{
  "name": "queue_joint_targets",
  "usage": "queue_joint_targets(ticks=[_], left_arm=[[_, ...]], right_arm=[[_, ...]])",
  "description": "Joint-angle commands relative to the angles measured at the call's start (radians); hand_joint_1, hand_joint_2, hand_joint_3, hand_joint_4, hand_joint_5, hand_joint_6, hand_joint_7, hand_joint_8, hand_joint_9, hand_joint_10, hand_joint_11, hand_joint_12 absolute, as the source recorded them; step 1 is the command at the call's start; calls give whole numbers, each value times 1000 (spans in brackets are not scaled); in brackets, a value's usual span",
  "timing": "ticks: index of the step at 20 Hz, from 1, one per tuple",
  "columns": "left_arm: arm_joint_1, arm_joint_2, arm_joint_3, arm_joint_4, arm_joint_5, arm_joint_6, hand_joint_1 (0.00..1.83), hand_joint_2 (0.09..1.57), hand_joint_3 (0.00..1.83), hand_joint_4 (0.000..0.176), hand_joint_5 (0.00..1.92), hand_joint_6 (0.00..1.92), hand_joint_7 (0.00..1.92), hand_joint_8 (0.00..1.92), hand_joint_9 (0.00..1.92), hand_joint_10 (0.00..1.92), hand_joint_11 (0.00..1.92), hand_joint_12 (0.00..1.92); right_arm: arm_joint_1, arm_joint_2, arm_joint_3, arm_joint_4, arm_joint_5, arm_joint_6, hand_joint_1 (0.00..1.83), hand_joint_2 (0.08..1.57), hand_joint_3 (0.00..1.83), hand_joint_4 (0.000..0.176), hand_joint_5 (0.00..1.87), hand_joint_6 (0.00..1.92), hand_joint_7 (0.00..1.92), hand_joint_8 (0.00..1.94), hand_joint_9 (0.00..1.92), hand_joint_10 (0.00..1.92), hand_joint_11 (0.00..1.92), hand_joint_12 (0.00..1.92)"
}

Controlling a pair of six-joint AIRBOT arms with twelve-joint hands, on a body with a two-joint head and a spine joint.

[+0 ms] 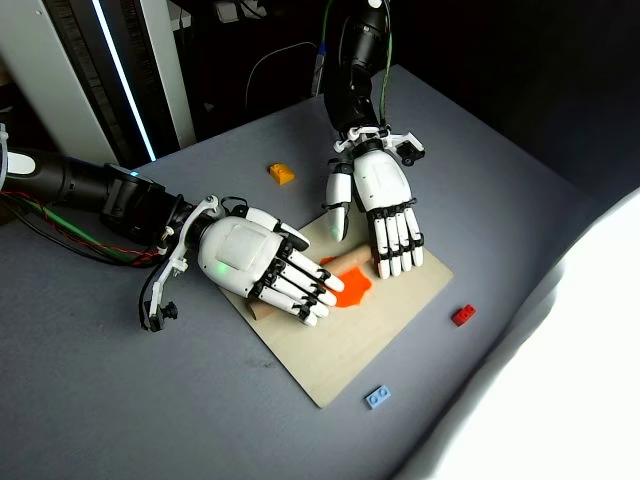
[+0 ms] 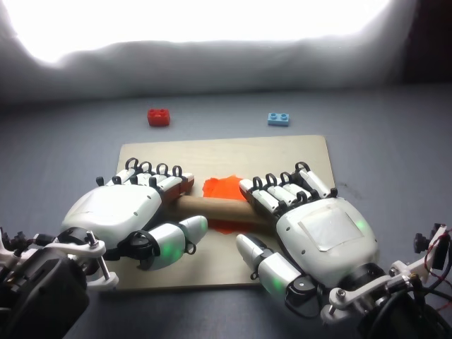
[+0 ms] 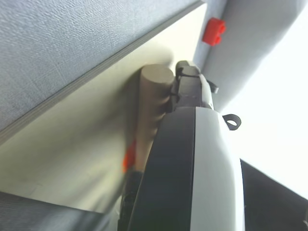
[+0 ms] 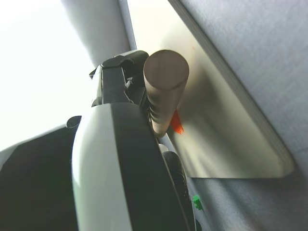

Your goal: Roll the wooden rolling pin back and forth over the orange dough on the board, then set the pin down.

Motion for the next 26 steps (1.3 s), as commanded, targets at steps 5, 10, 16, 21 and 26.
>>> queue_joint_targets(ticks=[5,10,16,21,26], left_arm=[[11,13,-20,17,-1,-10,0,1445,1,0,247,1,306,3,225,3,0,223],[16,36,-45,17,-1,-14,0,1446,0,0,251,2,313,2,236,3,0,259],[18,57,-76,17,-9,-17,0,1446,0,0,233,0,292,1,214,2,0,184],[23,74,-93,17,-11,-26,0,1447,0,0,246,5,307,4,229,5,0,214],[21,89,-101,17,-13,-37,0,1447,0,0,252,3,303,3,221,2,0,206]], right_arm=[[-18,-11,1,-15,67,1,0,1527,1,0,392,8,478,7,467,15,0,949],[-15,-10,11,-14,71,6,0,1526,0,0,384,4,459,1,461,11,0,955],[-24,-6,8,-14,68,1,0,1526,0,0,374,0,462,9,459,9,0,946],[-36,-2,-14,-33,54,-5,0,1525,0,0,396,7,476,7,480,17,0,978],[-40,-1,-18,-38,48,-8,0,1527,0,0,384,6,469,3,460,8,0,924]])
